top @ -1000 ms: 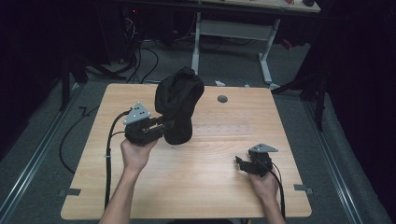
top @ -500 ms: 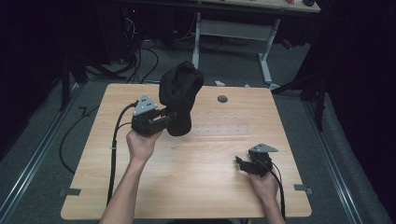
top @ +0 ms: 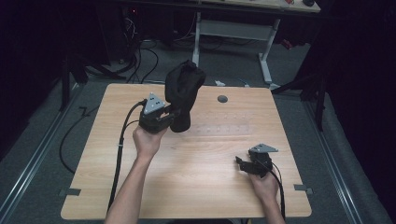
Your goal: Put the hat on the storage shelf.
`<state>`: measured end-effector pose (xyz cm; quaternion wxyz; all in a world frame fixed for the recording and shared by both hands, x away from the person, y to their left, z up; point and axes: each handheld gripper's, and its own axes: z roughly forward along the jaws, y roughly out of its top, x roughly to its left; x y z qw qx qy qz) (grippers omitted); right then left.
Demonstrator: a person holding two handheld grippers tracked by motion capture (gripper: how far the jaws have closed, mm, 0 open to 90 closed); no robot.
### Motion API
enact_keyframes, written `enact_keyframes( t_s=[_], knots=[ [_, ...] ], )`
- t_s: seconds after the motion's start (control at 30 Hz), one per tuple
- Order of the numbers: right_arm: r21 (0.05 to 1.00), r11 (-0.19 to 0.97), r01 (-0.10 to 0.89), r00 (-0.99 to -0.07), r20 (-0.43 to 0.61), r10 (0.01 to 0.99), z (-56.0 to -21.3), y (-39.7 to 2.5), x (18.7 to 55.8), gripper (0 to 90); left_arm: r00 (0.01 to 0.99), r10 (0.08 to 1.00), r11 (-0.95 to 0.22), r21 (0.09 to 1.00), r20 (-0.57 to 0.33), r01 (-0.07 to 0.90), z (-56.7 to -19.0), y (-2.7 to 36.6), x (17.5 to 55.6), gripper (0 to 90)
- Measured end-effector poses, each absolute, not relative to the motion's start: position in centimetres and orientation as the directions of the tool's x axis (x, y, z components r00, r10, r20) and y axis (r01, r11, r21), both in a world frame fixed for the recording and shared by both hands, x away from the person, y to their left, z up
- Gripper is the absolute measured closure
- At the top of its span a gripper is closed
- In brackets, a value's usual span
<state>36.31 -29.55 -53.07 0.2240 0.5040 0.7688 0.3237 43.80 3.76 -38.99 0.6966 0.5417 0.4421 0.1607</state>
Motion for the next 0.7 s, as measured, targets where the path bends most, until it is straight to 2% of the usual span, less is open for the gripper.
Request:
enact_keyframes(
  t_s=[0.7],
  knots=[
    [0.725,0.286,0.626,-0.393,-0.023,0.919,-53.1,-29.6,36.3,34.7,0.526,0.737,0.348,0.905,-0.425,0.244,-42.2,2.7,44.3,70.1]
  ],
)
